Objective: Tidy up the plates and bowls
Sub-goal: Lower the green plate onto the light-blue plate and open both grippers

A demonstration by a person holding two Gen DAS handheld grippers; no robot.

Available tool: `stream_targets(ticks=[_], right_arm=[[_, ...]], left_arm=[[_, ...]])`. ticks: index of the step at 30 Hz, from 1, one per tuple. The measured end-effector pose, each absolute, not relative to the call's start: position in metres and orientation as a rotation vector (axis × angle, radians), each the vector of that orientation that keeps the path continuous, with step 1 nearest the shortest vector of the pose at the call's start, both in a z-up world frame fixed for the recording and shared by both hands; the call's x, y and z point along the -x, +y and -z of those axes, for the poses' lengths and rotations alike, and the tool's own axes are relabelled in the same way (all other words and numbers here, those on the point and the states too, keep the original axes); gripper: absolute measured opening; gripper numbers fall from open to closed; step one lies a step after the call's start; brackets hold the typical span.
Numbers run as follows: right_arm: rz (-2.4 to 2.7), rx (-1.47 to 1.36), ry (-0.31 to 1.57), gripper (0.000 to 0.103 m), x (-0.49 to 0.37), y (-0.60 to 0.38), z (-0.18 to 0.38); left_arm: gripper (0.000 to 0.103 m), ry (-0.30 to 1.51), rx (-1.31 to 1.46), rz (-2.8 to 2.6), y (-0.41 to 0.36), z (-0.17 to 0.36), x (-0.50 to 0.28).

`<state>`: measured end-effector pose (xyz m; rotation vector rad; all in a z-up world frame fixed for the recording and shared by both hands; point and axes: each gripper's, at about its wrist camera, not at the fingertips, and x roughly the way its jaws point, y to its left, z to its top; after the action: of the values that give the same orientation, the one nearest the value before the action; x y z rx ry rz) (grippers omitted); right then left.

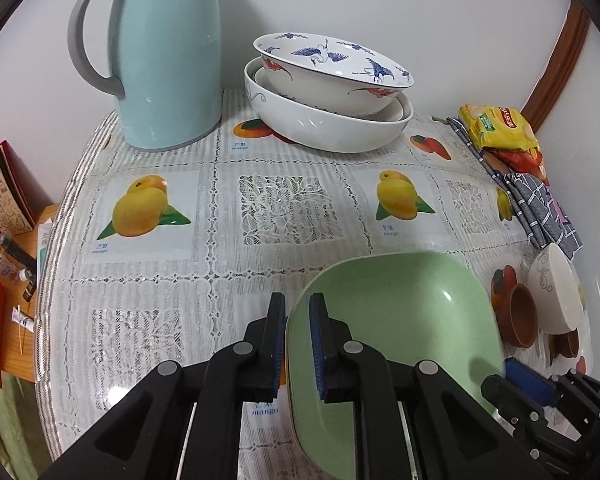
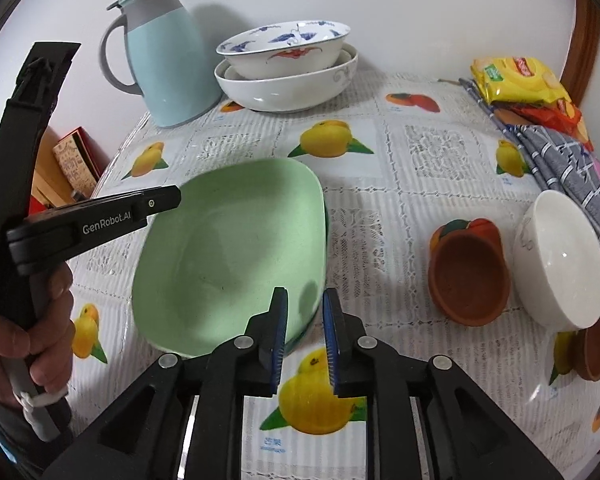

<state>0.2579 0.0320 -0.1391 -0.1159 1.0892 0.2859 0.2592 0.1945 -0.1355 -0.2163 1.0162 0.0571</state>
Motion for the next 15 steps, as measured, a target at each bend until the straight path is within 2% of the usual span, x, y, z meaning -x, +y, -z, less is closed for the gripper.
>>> stream_targets(ticks=[1,3,13,15], right_arm=[[-0.285,0.116,1.083,0.026,-0.257,0.031,0.137],[-0.283,0.106,1.067,0.032,-0.254,0.025,0.133],[-0.181,0.130,0.977,0.037,-0.224,-0.017,0.098],[-0.154,0.128,0.954,0.043,-0.215,-0.026,0.087]], left_arm=[[0.025,1.017,0.212,-0.059,0.194,0.134,-0.258],[0.030,1.006,0.200,-0.066,0.192,0.131,-0.254],[0.031,0.938,0.199,-0.065,0.169,0.097,-0.222],[0.031,0.923,0.201,-0.049,0.157,0.089,-0.215]])
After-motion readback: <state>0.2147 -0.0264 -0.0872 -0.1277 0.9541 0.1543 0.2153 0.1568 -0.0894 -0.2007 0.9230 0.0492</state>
